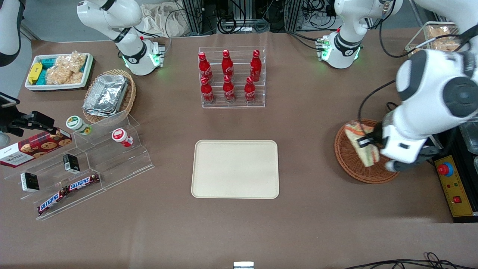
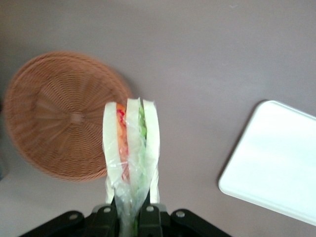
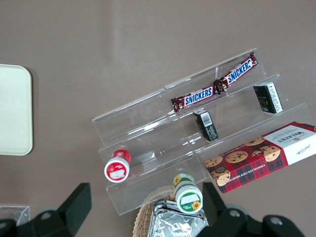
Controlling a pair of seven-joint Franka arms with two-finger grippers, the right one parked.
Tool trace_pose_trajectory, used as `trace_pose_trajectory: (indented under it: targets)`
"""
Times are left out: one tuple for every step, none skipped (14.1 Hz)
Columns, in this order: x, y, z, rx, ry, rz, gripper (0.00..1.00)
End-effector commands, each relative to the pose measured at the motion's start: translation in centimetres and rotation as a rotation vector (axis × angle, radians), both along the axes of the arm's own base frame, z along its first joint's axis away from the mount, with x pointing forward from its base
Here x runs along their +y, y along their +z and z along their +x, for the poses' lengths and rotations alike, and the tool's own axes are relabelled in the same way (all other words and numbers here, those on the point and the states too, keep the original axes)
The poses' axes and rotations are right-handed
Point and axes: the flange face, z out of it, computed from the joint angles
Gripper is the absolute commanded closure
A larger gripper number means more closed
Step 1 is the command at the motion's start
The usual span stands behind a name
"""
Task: Place sandwich from basket to tray
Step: 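Lift the sandwich out of the basket and carry it toward the tray, then lower the held sandwich onto the cream tray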
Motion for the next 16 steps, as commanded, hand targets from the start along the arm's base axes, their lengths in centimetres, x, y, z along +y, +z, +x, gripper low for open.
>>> trace_pose_trajectory:
  targets:
    - [-8.1, -3.3, -0.4, -0.014, -0.124, 0.010, 1.00]
    - [-10.9, -4.9, -0.9, -0.019, -0.176, 0.032, 1.00]
    - [-13.8, -7.0, -1.3, -0.030, -0.211, 0.034, 1.00]
    - [-16.4, -9.0, -1.7, -0.046, -0.233, 0.024, 1.00]
    - [-18.1, -11.5, -1.7, -0.050, -0.241, 0.011, 1.00]
    - [-18.7, -13.7, -1.4, -0.044, -0.240, 0.005, 1.00]
    - [-19.8, -14.7, -1.2, -0.049, -0.249, -0.003, 1.00]
    - [-21.0, -15.5, -0.9, -0.052, -0.259, -0.008, 1.00]
    - [-21.8, -16.7, -0.5, -0.047, -0.259, -0.012, 1.00]
    - [-22.3, -17.8, -0.3, -0.040, -0.263, -0.013, 1.00]
    - [-22.6, -18.8, -0.1, -0.042, -0.264, -0.017, 1.00]
    - [-22.9, -19.6, 0.0, -0.057, -0.264, -0.027, 1.00]
    - [-23.0, -19.9, 0.3, -0.075, -0.251, -0.039, 1.00]
    - [-23.2, -20.4, 0.5, -0.087, -0.232, -0.048, 1.00]
    - [-23.3, -21.2, 0.7, -0.101, -0.217, -0.058, 1.00]
    - [-23.5, -21.9, 0.9, -0.116, -0.201, -0.068, 1.00]
